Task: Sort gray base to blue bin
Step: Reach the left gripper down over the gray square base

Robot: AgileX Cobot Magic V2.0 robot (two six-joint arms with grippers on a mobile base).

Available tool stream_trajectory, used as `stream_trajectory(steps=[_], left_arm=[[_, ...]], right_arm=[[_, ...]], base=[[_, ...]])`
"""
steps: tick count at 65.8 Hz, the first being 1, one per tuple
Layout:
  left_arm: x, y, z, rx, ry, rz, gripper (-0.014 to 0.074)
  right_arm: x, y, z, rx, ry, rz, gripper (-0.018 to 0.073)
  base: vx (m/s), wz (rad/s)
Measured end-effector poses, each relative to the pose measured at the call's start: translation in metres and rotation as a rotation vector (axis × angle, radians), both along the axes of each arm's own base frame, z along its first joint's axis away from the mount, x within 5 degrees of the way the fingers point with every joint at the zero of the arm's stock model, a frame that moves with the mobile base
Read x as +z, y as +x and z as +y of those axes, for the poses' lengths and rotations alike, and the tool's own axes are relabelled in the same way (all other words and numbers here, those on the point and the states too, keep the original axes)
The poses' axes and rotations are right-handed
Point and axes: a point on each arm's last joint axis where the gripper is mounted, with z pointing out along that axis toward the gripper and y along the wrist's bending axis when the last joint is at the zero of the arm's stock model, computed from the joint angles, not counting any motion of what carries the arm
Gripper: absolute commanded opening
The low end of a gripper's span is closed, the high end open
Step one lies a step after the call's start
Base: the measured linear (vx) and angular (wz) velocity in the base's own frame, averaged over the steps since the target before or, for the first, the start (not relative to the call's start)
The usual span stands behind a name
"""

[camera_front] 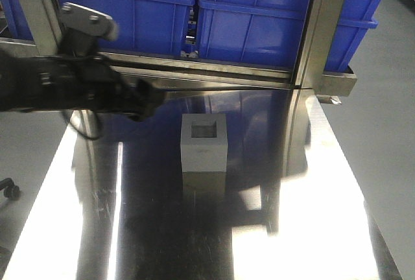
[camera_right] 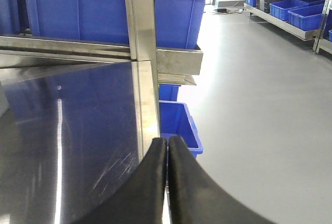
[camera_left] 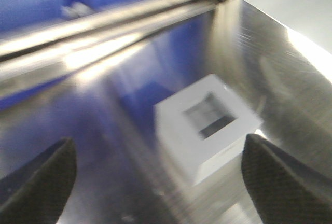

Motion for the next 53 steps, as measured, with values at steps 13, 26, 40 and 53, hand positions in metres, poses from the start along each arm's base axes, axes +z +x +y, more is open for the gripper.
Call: stream_trajectory(steps=[13,26,40,53], left_arm=[[-0.031,0.045,-0.029,0.025,-0.045,0.151,0.0627],[-0.058,0.081,-0.045,0.07,-0.088,0.257,0.0627],[-0.088,0.105,-0.057,0.082,-0.078,0.355,0.0627],[-0.107,0.11,-0.056,0.109,-0.032,0.4,0.0624]], right_arm=[[0.0,0.0,0.0,0.0,0.0,0.0,-0.0005],[0.0,0.0,0.0,0.0,0.0,0.0,-0.0005],[0.0,0.0,0.0,0.0,0.0,0.0,-0.0005],[0.0,0.0,0.0,0.0,0.0,0.0,-0.0005]], base=[[0.0,0.0],[0.0,0.0],[0.0,0.0],[0.0,0.0]])
